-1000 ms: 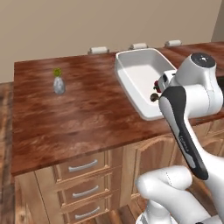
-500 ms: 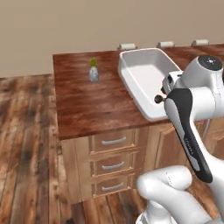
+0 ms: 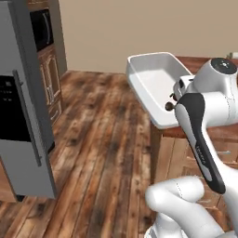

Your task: Take the bell pepper and mushroom out of the freezer and place them in the tupperware container on the counter. Then put the tupperware containing the vegetables back in the freezer.

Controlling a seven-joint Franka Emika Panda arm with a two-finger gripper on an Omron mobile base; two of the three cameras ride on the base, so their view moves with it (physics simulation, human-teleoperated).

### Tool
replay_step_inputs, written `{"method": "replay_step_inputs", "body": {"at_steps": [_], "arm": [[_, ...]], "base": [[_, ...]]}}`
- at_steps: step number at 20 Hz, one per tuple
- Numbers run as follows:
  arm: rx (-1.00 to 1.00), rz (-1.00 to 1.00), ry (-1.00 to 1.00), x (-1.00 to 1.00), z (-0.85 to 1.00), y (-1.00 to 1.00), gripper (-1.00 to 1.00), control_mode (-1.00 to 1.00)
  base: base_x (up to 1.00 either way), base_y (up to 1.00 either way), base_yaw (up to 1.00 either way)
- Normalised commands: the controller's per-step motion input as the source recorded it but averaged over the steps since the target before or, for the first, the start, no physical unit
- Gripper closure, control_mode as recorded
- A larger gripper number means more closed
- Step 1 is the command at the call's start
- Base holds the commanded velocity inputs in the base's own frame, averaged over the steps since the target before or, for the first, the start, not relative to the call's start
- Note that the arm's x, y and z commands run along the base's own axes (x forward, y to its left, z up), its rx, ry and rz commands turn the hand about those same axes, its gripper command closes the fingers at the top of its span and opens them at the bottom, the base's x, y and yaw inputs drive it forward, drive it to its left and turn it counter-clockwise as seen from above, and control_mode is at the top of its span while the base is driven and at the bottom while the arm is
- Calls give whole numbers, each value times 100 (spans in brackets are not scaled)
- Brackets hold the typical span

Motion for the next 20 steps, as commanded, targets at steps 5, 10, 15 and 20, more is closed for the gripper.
{"method": "replay_step_inputs", "body": {"at_steps": [5, 10, 15, 20], "arm": [[0, 0, 0, 0, 0, 0, 100, 100], [0, 0, 0, 0, 0, 0, 100, 100], [0, 0, 0, 0, 0, 0, 100, 100], [0, 0, 0, 0, 0, 0, 100, 100]], "base": [[68, 57, 19], [99, 22, 9], [100, 14, 0], [100, 20, 0]]}}
